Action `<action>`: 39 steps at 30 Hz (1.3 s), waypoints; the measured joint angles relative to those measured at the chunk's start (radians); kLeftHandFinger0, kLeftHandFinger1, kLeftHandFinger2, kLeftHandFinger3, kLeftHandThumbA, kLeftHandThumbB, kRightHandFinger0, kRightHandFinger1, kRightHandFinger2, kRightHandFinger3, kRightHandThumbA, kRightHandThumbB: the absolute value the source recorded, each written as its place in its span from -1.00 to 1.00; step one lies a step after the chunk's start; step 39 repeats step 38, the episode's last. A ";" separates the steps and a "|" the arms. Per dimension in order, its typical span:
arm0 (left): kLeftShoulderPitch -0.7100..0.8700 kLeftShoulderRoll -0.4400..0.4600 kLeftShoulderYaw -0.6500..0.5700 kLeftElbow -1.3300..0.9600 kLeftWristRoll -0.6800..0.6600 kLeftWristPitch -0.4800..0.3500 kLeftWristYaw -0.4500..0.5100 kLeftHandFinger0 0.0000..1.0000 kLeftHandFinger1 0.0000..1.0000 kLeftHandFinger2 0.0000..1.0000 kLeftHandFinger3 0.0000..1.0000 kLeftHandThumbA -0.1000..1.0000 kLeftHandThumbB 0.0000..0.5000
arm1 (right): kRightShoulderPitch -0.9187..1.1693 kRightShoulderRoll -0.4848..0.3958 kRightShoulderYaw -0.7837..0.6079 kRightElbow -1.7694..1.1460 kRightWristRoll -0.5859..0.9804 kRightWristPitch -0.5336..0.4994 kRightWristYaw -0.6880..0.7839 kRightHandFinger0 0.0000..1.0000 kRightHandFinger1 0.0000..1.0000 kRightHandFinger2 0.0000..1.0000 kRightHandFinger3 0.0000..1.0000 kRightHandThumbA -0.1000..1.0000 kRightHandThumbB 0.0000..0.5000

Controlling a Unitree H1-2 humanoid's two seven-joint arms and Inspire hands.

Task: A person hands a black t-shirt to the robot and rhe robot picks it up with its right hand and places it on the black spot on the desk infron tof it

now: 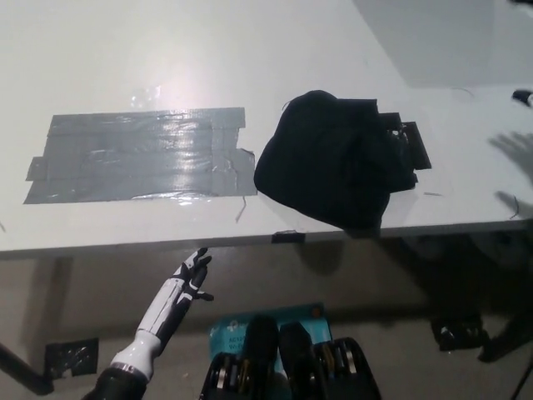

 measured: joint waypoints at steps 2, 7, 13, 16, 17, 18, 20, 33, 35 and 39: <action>0.000 0.000 0.000 0.000 0.000 0.000 0.000 0.41 1.00 1.00 1.00 1.00 1.00 | 0.036 0.020 -0.068 -0.067 0.038 0.007 -0.004 1.00 1.00 1.00 1.00 0.93 0.77; 0.003 0.000 0.000 0.000 0.000 0.003 0.000 0.43 1.00 1.00 1.00 1.00 1.00 | 0.182 0.167 -0.195 -0.258 0.134 0.020 -0.046 1.00 1.00 1.00 1.00 0.95 0.06; 0.029 0.000 -0.004 0.000 0.000 0.003 0.000 0.43 1.00 1.00 1.00 1.00 1.00 | 0.453 0.500 -0.214 -0.358 0.211 -0.006 -0.117 1.00 1.00 1.00 1.00 0.80 -0.36; 0.056 0.000 -0.007 0.000 0.000 0.003 0.000 0.44 1.00 1.00 1.00 1.00 1.00 | 0.608 0.663 -0.200 -0.277 0.224 -0.060 -0.153 1.00 1.00 1.00 1.00 0.68 -0.55; 0.062 0.000 -0.009 0.000 0.000 0.003 0.000 0.46 1.00 1.00 1.00 1.00 1.00 | 0.637 0.691 -0.198 -0.249 0.224 -0.072 -0.160 1.00 1.00 1.00 1.00 0.64 -0.58; 0.070 0.000 -0.011 0.000 0.000 0.003 0.000 0.47 1.00 1.00 1.00 1.00 1.00 | 0.676 0.728 -0.196 -0.198 0.224 -0.092 -0.171 1.00 1.00 1.00 1.00 0.63 -0.58; 0.078 0.000 -0.016 0.000 0.000 0.003 0.000 0.70 1.00 1.00 1.00 1.00 1.00 | 0.716 0.763 -0.194 -0.128 0.223 -0.118 -0.186 1.00 1.00 1.00 1.00 0.60 -0.68; 0.149 -0.001 -0.031 -0.016 -0.011 -0.005 -0.012 1.00 1.00 1.00 1.00 1.00 1.00 | 0.784 0.786 -0.129 0.217 0.210 -0.296 -0.267 1.00 1.00 1.00 1.00 0.63 -0.62; 0.153 -0.001 -0.031 -0.017 -0.018 -0.009 -0.017 1.00 1.00 1.00 1.00 1.00 1.00 | 0.786 0.775 -0.118 0.224 0.206 -0.312 -0.276 1.00 1.00 1.00 1.00 0.67 -0.57; 0.159 -0.001 -0.031 -0.017 -0.027 -0.013 -0.026 1.00 1.00 1.00 1.00 1.00 1.00 | 0.791 0.764 -0.103 0.225 0.201 -0.328 -0.287 1.00 1.00 1.00 1.00 0.69 -0.54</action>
